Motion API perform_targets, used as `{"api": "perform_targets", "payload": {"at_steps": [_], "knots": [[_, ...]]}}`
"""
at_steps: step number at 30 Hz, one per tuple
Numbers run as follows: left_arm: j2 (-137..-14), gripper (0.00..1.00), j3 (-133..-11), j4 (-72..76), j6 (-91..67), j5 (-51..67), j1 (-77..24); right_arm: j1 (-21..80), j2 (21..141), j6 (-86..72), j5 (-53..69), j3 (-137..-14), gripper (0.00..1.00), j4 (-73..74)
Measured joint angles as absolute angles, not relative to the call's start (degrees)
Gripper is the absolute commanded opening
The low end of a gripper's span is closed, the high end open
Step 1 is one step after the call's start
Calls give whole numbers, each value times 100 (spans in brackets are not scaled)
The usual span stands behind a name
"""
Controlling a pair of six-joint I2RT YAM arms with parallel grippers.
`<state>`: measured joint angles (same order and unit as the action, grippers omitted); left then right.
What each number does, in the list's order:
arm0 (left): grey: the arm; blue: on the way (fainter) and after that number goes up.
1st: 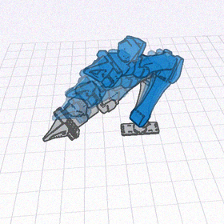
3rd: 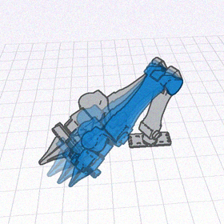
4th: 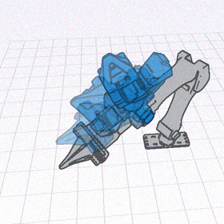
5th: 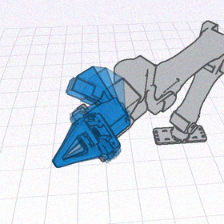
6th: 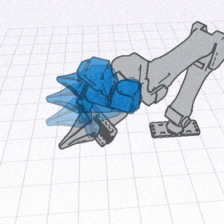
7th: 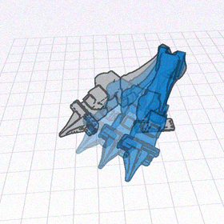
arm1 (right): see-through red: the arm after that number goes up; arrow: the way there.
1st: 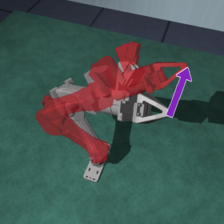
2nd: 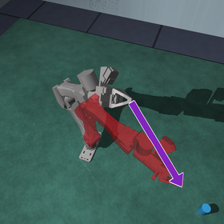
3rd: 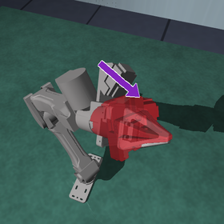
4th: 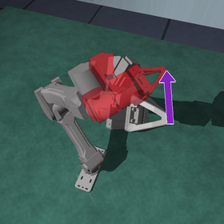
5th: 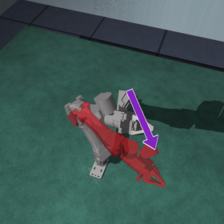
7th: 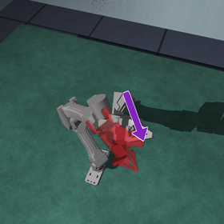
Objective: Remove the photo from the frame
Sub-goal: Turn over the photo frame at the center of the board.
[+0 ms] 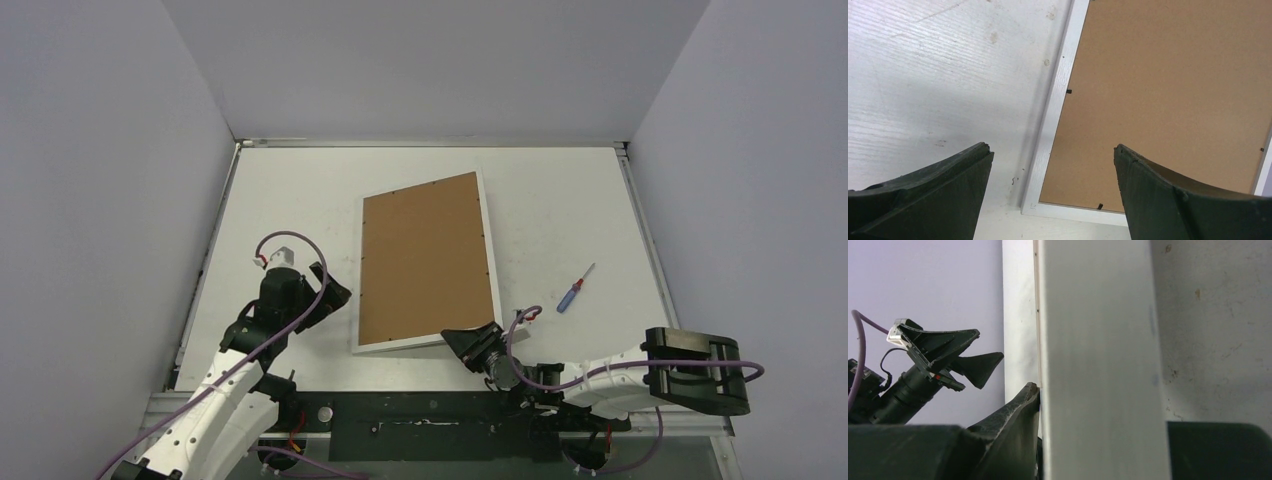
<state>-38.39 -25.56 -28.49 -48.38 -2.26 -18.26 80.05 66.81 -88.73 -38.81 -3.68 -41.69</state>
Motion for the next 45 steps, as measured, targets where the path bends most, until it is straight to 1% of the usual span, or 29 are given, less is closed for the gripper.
{"api": "perform_targets", "payload": {"at_steps": [2, 6, 15, 22, 26, 28, 30, 35, 37, 42, 45], "knots": [[-3830, 90, -2519, -2847, -4838, -237, -1826, 8012, 6764, -9045, -3885, -370, 4, -4171], [-3809, 90, -2412, -2853, -4836, -237, -1826, 8034, 6936, -9406, -3894, -373, 12, -4176], [-3809, 90, -2405, -2823, -4759, -119, -1826, 8051, 7419, -10053, -3854, -377, 15, -4401], [-3806, 90, -2375, -2722, -4746, -62, -1826, 8079, 7489, -10208, -3859, -379, 22, -4410], [-3874, 90, -2375, -2672, -4733, 51, -1824, 8145, 7489, -10261, -3913, -379, 30, -4370], [-3940, 90, -2375, -2652, -4735, 82, -1822, 8197, 7489, -10298, -3924, -379, 35, -4265], [-3986, 90, -2375, -2633, -4762, 95, -1822, 8283, 7483, -10344, -3964, -381, 38, -4080], [-4056, 90, -2370, -2491, -4866, 174, -1820, 8484, 7295, -10492, -4088, -384, 40, -3634], [-4062, 90, -2370, -2456, -4888, 185, -1820, 8530, 7205, -10525, -4121, -384, 45, -3479], [-4064, 90, -2370, -2412, -4893, 189, -1820, 8621, 7035, -10578, -4143, -384, 50, -3002], [-4064, 90, -2370, -2412, -4893, 193, -1815, 8726, 6855, -10575, -4189, -384, 55, -2705]]}}
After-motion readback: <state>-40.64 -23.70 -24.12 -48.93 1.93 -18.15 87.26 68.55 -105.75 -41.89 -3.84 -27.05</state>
